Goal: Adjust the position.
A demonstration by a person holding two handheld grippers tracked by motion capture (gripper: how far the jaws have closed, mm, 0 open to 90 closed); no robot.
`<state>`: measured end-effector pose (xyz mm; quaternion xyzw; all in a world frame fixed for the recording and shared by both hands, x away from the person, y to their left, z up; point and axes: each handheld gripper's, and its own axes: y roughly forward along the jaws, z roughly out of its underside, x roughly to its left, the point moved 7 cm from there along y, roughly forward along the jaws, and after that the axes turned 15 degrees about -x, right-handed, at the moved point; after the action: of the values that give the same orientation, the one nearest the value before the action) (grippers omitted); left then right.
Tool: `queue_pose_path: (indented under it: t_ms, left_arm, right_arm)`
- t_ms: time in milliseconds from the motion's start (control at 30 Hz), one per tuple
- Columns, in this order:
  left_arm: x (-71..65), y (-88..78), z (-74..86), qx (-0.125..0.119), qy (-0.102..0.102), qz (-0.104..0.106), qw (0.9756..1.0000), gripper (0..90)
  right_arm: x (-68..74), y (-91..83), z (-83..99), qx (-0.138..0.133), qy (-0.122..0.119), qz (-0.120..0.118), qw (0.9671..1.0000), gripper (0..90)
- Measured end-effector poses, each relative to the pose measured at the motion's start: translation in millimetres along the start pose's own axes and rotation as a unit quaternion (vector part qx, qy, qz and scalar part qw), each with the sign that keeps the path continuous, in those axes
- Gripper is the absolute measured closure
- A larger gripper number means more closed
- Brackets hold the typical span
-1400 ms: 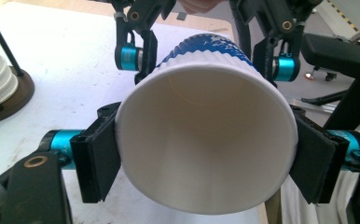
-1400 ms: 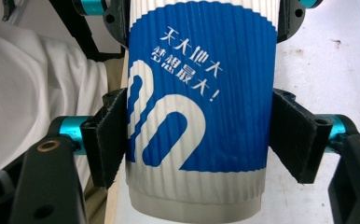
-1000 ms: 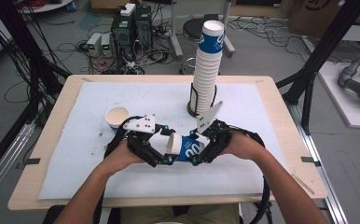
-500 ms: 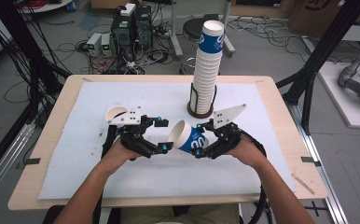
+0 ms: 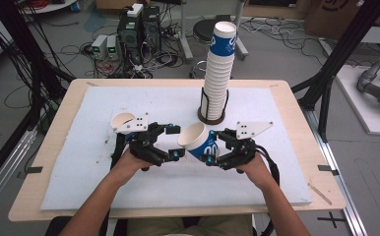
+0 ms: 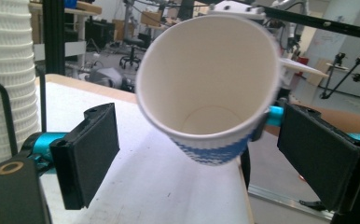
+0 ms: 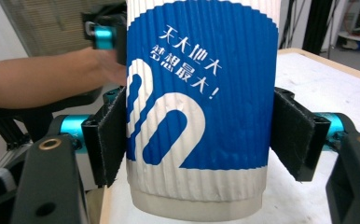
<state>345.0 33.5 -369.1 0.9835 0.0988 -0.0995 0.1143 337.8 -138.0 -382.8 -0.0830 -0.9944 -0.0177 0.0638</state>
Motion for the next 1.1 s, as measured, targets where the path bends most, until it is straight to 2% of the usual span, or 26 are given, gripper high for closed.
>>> queue_pose_path:
  t_ms: [133,167,233,400,500,567,667,900,967,1000,1067,1100]
  left_arm:
    - [-1.7,1.6,-0.3,-0.009,-0.006,0.006,0.9999,12.6]
    - [-3.6,2.8,-1.5,-0.017,-0.014,0.012,0.9997,12.6]
    - [-6.8,4.7,-3.8,-0.025,-0.012,0.023,0.9994,12.6]
    - [-7.5,6.3,-5.8,-0.029,-0.011,0.019,0.9994,12.6]
    - [-6.9,5.8,-7.1,-0.033,-0.012,0.013,0.9993,12.7]
    - [-7.2,5.7,-6.7,-0.030,-0.008,0.015,0.9994,13.0]
    - [-7.8,5.7,-5.8,-0.026,-0.013,0.023,0.9993,17.1]
    - [-8.3,4.9,-3.7,-0.001,0.004,0.024,0.9997,23.6]
    - [-9.1,5.0,-4.5,0.011,0.010,0.025,0.9996,24.3]
    - [-9.4,5.1,-5.3,0.015,0.010,0.023,0.9996,24.5]
    - [-11.0,5.3,-6.9,0.027,0.013,0.023,0.9993,24.6]
    - [-10.9,5.2,-7.5,0.036,0.019,0.017,0.9990,24.7]
  right_arm:
    - [1.4,3.9,1.9,-0.005,-0.002,-0.003,1.0000,27.7]
    - [2.0,4.4,2.4,-0.006,0.002,-0.004,1.0000,27.7]
    - [2.4,6.7,2.1,-0.018,0.005,-0.009,0.9998,27.8]
    - [4.2,12.3,1.7,-0.038,0.015,-0.015,0.9991,27.7]
    - [6.3,15.8,6.0,-0.026,0.015,-0.020,0.9993,27.7]
    - [7.0,17.9,8.3,-0.023,0.019,-0.022,0.9993,27.7]
    - [6.9,19.0,10.1,-0.017,0.018,-0.024,0.9994,27.7]
    - [6.2,18.1,13.4,0.002,0.014,-0.024,0.9996,28.5]
    - [6.2,18.1,14.4,0.005,0.022,-0.025,0.9994,28.3]
    - [6.4,18.1,14.2,0.006,0.024,-0.025,0.9994,27.0]
    - [4.7,18.4,14.1,0.009,0.028,-0.010,0.9995,15.0]
    - [3.4,18.0,14.5,0.016,0.031,-0.001,0.9994,14.2]
